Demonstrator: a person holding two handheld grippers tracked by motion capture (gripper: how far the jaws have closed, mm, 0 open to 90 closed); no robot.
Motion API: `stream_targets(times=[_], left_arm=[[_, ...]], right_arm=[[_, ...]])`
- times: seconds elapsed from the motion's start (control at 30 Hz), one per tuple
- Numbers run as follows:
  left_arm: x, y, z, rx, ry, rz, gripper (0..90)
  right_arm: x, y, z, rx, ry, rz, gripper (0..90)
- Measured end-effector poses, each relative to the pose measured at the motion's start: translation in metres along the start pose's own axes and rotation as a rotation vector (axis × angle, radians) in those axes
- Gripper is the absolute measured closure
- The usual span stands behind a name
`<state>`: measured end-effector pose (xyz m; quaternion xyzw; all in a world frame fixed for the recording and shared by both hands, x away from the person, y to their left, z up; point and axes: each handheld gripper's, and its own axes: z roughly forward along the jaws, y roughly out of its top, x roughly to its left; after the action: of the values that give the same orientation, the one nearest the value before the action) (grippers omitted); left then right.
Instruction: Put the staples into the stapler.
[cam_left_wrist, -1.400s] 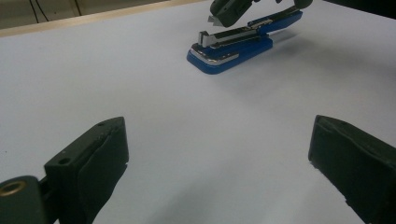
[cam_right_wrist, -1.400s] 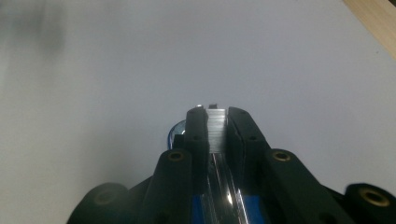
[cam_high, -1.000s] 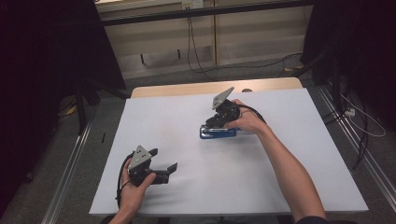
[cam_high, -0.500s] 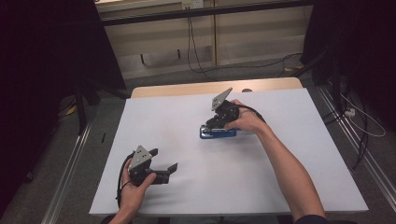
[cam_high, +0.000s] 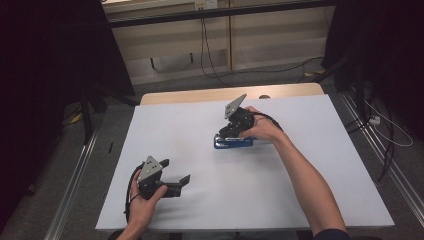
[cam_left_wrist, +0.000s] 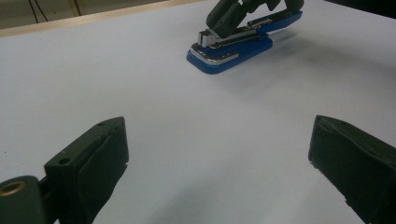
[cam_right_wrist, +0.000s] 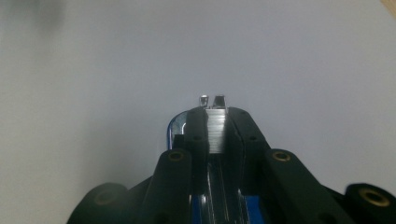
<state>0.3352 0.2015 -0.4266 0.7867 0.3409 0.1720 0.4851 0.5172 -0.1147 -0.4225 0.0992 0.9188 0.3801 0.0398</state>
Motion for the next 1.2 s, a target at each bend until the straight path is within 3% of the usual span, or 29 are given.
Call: stream_targets(times=[1.2], left_arm=[[0.0000,-0.0003,0.0014,0.008,-0.007,-0.003,5.1]], right_arm=[[0.0017,0.0024,0.0034,-0.018,-0.017,0.022,77.9]])
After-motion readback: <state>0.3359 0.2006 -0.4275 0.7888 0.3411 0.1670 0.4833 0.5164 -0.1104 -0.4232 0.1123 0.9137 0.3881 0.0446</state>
